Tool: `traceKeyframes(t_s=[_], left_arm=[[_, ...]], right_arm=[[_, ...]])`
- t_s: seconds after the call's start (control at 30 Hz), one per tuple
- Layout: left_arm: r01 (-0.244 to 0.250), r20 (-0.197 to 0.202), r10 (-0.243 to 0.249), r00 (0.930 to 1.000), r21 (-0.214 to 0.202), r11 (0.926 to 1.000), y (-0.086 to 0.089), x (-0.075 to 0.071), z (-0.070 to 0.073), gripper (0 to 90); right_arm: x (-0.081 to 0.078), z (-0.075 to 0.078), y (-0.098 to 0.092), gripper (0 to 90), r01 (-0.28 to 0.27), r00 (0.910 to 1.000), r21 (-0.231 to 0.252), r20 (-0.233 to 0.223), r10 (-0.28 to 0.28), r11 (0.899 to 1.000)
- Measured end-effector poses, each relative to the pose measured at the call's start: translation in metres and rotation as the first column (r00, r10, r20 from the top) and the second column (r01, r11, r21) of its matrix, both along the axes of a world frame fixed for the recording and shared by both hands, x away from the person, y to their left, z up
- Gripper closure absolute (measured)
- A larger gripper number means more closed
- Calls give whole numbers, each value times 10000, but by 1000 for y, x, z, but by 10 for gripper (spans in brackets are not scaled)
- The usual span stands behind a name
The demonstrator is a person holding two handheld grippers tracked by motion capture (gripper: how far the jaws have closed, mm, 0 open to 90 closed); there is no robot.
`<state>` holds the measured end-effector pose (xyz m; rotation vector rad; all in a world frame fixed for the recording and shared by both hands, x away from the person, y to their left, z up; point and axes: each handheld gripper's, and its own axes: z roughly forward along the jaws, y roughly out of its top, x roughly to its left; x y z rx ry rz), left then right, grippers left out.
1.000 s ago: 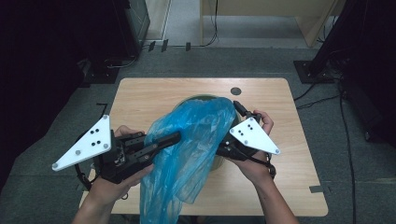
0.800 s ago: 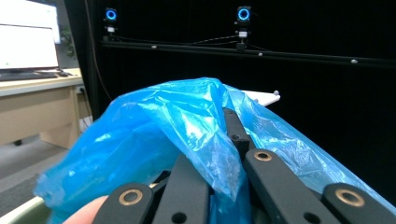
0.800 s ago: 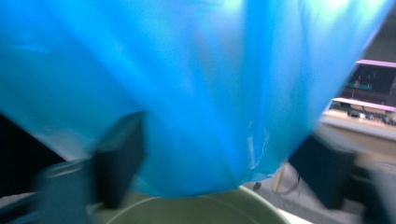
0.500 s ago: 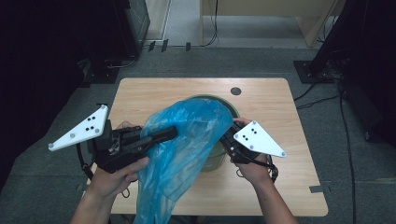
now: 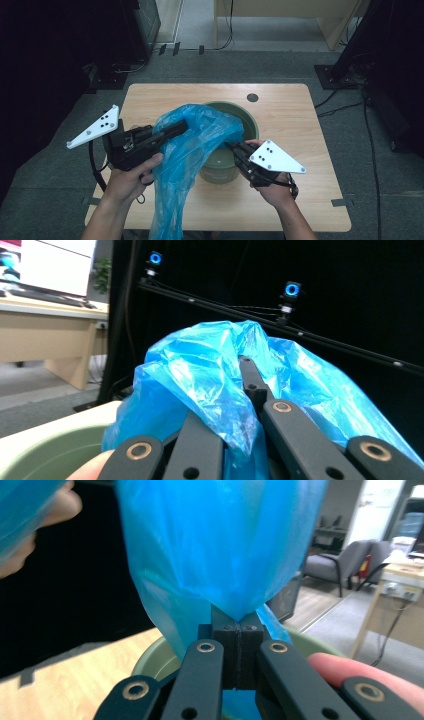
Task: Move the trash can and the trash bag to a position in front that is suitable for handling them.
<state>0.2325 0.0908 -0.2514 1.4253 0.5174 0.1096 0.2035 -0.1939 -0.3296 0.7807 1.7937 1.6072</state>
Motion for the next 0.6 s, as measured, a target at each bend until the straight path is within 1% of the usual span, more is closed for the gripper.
traceKeyframes(t_s=[0.03,0.1,0.13,0.17,0.27,0.33,0.43,0.5,0.6], left_arm=[[-100,32,99,9999,99,9999,-3,1,-1,899],[-334,51,333,9994,302,9990,-8,2,-2,898],[-414,-2,415,9991,347,9985,-10,3,-3,898],[-414,-67,417,9991,408,9983,-12,4,-5,898],[-514,-194,526,9984,583,9970,-17,10,-9,899],[-599,-316,622,9976,686,9958,-19,14,-13,898],[-724,-612,771,9951,760,9945,-22,22,-19,898],[-753,-837,826,9931,869,9934,-23,27,-23,897],[-782,-1154,880,9894,867,9932,-26,34,-30,894]], right_arm=[[0,-2,0,863,13,10000,10,-5,-13,10000],[-1,-6,-2,660,51,10000,260,71,-52,9996],[-1,-8,-4,568,266,9995,405,162,-273,9988],[-1,-10,-6,518,447,9987,550,207,-459,9975],[1,-14,-13,396,815,9964,749,181,-831,9939],[1,-16,-18,363,1032,9944,809,138,-1046,9914],[0,-17,-22,356,1000,9944,786,259,-1023,9919],[-2,-16,-22,347,1052,9938,776,281,-1077,9914],[-3,-15,-20,329,1156,9923,783,363,-1187,9902]])
